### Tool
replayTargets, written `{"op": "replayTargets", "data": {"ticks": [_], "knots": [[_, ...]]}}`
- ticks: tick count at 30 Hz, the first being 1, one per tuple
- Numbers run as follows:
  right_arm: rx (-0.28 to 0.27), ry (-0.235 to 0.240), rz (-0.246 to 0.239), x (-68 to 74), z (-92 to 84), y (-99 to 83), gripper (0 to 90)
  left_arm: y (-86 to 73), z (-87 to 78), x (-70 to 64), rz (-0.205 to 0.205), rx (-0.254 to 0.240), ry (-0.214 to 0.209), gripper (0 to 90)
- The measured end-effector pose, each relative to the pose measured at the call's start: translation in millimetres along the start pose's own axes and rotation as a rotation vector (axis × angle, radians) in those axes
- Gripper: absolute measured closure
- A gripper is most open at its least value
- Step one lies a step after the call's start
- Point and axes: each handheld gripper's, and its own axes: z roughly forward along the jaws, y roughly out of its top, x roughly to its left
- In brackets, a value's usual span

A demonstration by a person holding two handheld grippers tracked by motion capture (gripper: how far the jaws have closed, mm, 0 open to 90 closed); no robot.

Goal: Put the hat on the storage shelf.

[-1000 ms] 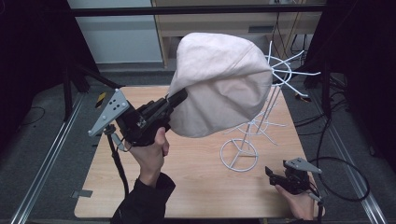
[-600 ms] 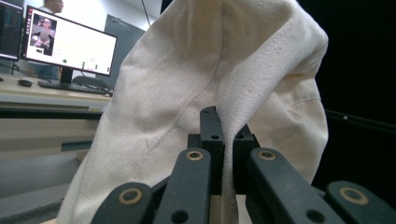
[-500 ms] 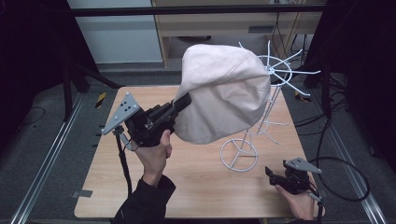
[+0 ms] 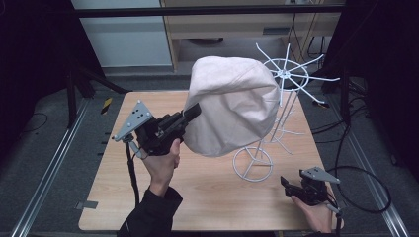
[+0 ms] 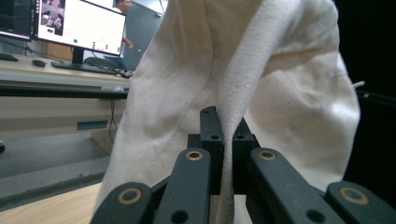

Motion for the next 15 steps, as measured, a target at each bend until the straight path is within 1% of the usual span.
{"op": "replayTargets", "data": {"ticks": [5, 7, 10, 15], "knots": [[0.0, 0.0, 0.0, -0.1, -0.1, 0.1, 23.7, -4.6, 0.5, 4.4, -0.005, 0.013, 0.007, 88.4], [-0.001, -0.001, -0.003, -0.2, 0.0, 0.0, 23.7, -5.7, 0.6, 5.5, -0.002, 0.016, 0.007, 88.3], [-0.001, -0.001, -0.003, -0.5, 0.0, 0.0, 23.6, -7.6, 0.8, 7.8, 0.009, 0.032, 0.017, 88.3], [-0.003, 0.0, -0.005, -0.9, -0.1, 0.0, 23.6, -10.6, 1.0, 12.7, 0.014, 0.051, 0.032, 88.1]]}}
